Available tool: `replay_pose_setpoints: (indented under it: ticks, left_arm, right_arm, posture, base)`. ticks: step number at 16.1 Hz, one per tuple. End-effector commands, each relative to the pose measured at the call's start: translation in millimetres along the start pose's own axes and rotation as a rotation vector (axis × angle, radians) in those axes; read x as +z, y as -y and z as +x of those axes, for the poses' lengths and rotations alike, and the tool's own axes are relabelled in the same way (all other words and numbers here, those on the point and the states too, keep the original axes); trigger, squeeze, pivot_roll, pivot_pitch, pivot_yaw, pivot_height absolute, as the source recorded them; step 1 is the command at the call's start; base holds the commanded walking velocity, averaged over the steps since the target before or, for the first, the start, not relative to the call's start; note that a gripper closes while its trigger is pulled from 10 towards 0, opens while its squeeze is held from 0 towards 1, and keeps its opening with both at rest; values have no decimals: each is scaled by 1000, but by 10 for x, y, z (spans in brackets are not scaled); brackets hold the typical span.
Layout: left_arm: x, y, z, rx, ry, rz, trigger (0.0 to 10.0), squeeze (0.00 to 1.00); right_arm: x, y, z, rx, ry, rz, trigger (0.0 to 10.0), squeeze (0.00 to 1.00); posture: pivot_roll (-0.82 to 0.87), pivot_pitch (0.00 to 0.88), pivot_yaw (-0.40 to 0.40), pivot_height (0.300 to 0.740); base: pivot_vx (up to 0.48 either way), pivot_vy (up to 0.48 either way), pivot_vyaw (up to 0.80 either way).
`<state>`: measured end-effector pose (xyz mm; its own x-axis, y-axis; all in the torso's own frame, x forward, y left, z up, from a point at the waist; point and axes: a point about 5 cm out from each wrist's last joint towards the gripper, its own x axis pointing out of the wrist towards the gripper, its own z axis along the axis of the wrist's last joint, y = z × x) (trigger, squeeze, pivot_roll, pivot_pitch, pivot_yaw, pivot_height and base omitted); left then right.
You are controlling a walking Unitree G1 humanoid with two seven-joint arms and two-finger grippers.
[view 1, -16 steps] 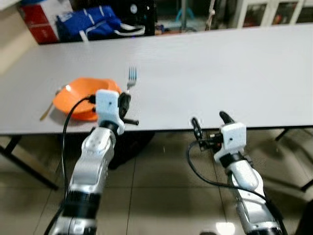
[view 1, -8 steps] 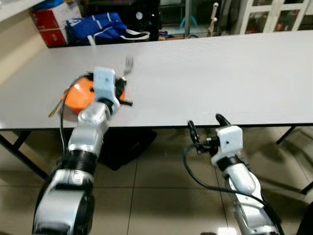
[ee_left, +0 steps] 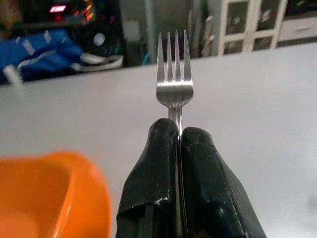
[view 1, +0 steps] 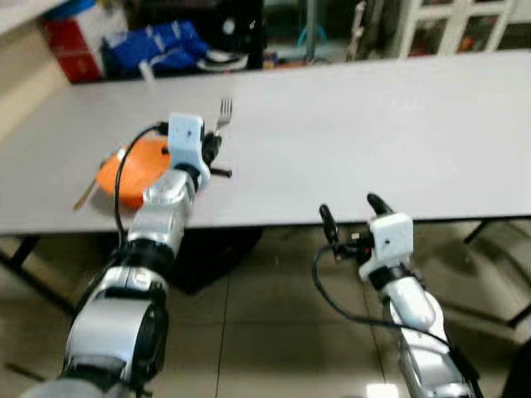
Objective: Setting the table
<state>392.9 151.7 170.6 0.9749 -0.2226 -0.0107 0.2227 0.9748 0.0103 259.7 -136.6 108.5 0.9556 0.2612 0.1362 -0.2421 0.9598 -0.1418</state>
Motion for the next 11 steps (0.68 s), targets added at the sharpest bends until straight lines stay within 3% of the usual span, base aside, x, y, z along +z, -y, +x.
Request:
replay_pose_setpoints:
  ticks: [1,3,6,11]
  left_arm:
    - [86,-12,32,-1,24,8,0,0]
    - [125,42,68,-23,31,15,0,0]
    - [163,160,138,-45,35,15,0,0]
    - [213,165,210,1,0,-42,0,0]
  right_arm:
    - [11,-11,-4,-2,-2,-5,10000,0]
    - [12,-15,-4,-1,-2,-3,10000,0]
    - [12,-31,1,1,-1,0,10000,0]
    - [6,-37,-5,0,-4,-1,10000,0]
  posture:
    - [-273,1,139,740]
    - [-273,0,141,740]
    - [-273,0,141,740]
    - [-278,1,144,740]
  base:
    - [480,0,0]
    - [412,0,0]
    - [0,0,0]
    - [0,0,0]
